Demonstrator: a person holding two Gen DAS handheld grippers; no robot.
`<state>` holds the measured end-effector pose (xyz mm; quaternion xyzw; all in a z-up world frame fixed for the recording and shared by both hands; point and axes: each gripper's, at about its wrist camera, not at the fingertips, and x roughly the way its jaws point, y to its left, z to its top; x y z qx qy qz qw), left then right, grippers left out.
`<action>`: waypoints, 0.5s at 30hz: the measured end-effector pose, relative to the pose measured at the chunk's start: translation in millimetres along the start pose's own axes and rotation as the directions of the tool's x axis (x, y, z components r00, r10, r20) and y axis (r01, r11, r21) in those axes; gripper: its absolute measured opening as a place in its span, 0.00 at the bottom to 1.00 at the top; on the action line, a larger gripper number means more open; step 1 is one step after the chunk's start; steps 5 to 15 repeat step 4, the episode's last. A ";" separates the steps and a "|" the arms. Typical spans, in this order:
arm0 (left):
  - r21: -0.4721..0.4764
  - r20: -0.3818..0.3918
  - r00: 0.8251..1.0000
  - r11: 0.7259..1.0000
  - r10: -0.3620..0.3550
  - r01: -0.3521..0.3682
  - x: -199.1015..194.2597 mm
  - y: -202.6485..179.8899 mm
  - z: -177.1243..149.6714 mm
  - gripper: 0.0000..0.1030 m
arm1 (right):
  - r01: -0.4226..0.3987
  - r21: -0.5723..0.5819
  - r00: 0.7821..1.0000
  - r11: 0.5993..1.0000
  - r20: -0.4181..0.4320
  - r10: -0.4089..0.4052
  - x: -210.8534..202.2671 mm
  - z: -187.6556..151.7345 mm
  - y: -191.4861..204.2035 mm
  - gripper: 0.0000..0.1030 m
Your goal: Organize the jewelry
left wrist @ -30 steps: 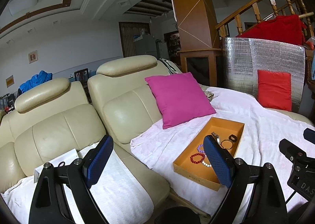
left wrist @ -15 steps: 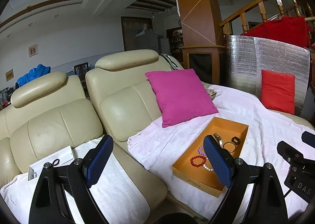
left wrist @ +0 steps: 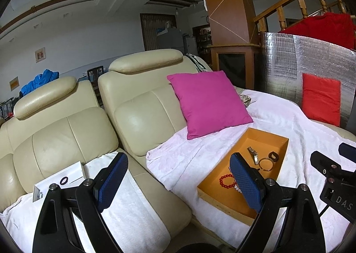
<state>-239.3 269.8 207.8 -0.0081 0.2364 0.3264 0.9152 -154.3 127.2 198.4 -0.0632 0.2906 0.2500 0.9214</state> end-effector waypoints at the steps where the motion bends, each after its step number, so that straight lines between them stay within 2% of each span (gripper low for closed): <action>1: 0.007 0.007 1.000 1.000 -0.004 0.004 0.6 -3.2 -0.5 0.90 | -0.002 0.001 1.000 1.000 0.003 0.002 2.1 0.8 -3.7 0.76; 4: 0.043 0.019 0.999 0.998 -0.035 0.035 4.5 -27.4 0.7 0.90 | 0.012 0.035 1.000 0.999 0.025 -0.013 4.4 0.4 -27.7 0.76; 15: 0.043 0.019 0.999 0.998 -0.035 0.035 4.5 -27.4 0.7 0.90 | 0.012 0.035 1.000 0.999 0.025 -0.013 4.4 0.4 -27.7 0.76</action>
